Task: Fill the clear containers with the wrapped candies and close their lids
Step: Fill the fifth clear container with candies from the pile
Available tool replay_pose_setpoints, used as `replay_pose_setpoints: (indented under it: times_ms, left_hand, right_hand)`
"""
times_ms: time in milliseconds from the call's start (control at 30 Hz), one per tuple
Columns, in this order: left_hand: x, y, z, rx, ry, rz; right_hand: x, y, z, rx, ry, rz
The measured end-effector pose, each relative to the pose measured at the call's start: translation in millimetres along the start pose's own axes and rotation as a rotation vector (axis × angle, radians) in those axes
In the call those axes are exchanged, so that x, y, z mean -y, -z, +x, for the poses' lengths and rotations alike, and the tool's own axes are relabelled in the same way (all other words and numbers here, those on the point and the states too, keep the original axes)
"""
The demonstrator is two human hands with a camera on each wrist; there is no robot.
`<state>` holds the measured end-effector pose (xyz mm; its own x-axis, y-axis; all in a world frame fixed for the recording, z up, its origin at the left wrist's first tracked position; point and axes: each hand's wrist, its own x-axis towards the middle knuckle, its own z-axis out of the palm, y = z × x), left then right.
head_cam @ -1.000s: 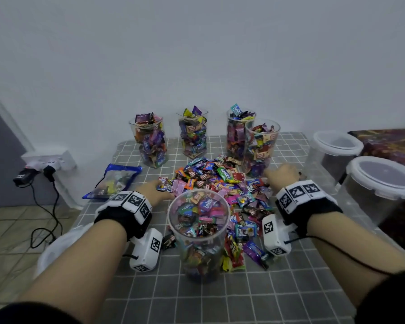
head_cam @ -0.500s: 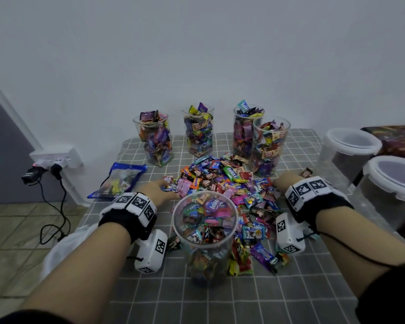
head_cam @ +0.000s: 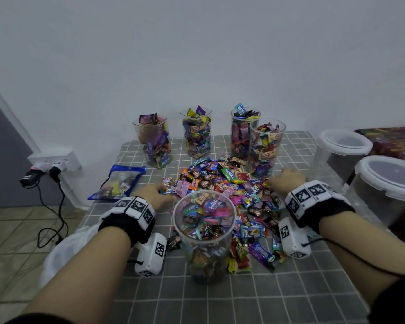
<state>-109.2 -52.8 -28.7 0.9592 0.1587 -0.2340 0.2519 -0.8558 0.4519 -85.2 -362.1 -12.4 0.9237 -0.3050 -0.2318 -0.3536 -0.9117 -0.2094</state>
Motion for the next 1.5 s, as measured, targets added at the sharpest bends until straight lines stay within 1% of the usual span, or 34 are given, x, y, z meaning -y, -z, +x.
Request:
replay_pose_setpoints:
  times_ms: [33, 133, 167, 233, 333, 433, 500, 567, 633, 667, 733, 800, 833, 933, 1100, 1233, 1267, 1300, 1333, 1367, 1433, 1500]
  left_hand:
    - [0.9, -0.6, -0.4, -0.007, 0.001, -0.007]
    - [3.4, -1.9, -1.3, -0.024, -0.006, 0.003]
    - [3.5, -2.0, -1.5, -0.028, -0.007, 0.011]
    - [2.5, -2.2, -2.0, -0.035, -0.008, 0.014]
    - [3.4, -2.8, -0.7, -0.041, -0.018, 0.018]
    - [5.1, -3.2, 1.3, -0.031, -0.011, 0.031]
    - [5.6, -3.8, 2.3, -0.023, -0.008, 0.028]
    - [5.7, -4.7, 2.7, -0.024, -0.011, 0.012]
    - [7.3, -5.2, 3.2, -0.023, -0.011, 0.007]
    - [7.6, -5.7, 2.9, -0.019, -0.014, 0.009]
    - [9.8, -6.2, 3.5, -0.017, -0.016, 0.001]
    - [12.8, -7.3, 4.3, -0.018, -0.018, -0.034]
    - [14.0, -7.9, 4.7, -0.020, -0.019, -0.050]
    - [16.1, -9.0, 5.4, -0.020, -0.026, -0.051]
    - [15.6, -8.1, 4.5, -0.023, -0.034, -0.035]
    - [18.0, -8.3, 4.1, -0.026, -0.040, -0.037]
    - [18.7, -8.4, 3.8, -0.027, -0.038, -0.038]
    - [18.7, -8.3, 3.3, -0.027, -0.036, -0.039]
    - [19.0, -8.4, 3.1, -0.028, -0.035, -0.039]
    - [19.2, -8.4, 3.0, -0.030, -0.035, -0.042]
    - [20.2, -8.5, 2.8, -0.030, -0.032, -0.051]
    - [21.5, -8.7, 3.7, -0.031, -0.029, -0.055]
  right_hand:
    - [0.0, 2.3, 1.7, 0.027, -0.022, 0.000]
    - [-0.1, 5.6, -0.8, 0.151, 0.024, 0.143]
    - [1.3, 5.7, -2.6, 0.164, 0.038, 0.150]
    - [1.7, 3.5, -3.1, 0.183, 0.043, 0.125]
    - [5.2, 0.2, -12.3, 0.162, 0.041, 0.099]
    - [10.2, -6.9, -20.3, 0.208, 0.118, 0.110]
    - [15.2, -15.1, -29.6, 0.237, 0.134, 0.108]
    - [16.8, -25.3, -34.7, 0.250, 0.183, 0.208]
    - [15.8, -32.2, -38.2, 0.196, 0.224, 0.298]
    - [13.0, -33.4, -38.9, 0.155, 0.218, 0.348]
    - [6.8, -30.3, -41.5, 0.069, 0.156, 0.410]
    - [-3.6, -25.6, -41.6, -0.030, 0.036, 0.302]
    - [-9.9, -22.7, -42.6, -0.055, -0.017, 0.239]
    - [-28.6, -23.0, -36.9, -0.019, -0.156, 0.169]
    - [-37.8, -24.0, -37.7, 0.031, -0.291, 0.095]
    - [-37.8, -22.3, -31.4, 0.015, -0.369, 0.216]
    - [-37.6, -22.1, -31.2, 0.038, -0.374, 0.240]
    - [-36.9, -19.4, -34.1, 0.057, -0.333, 0.238]
    - [-35.9, -18.0, -35.4, 0.065, -0.261, 0.213]
    - [-34.1, -15.7, -38.1, 0.121, -0.209, 0.158]
    - [-33.4, -15.5, -37.3, 0.147, -0.143, 0.129]
    - [-30.7, -11.8, -38.6, 0.119, -0.137, 0.231]
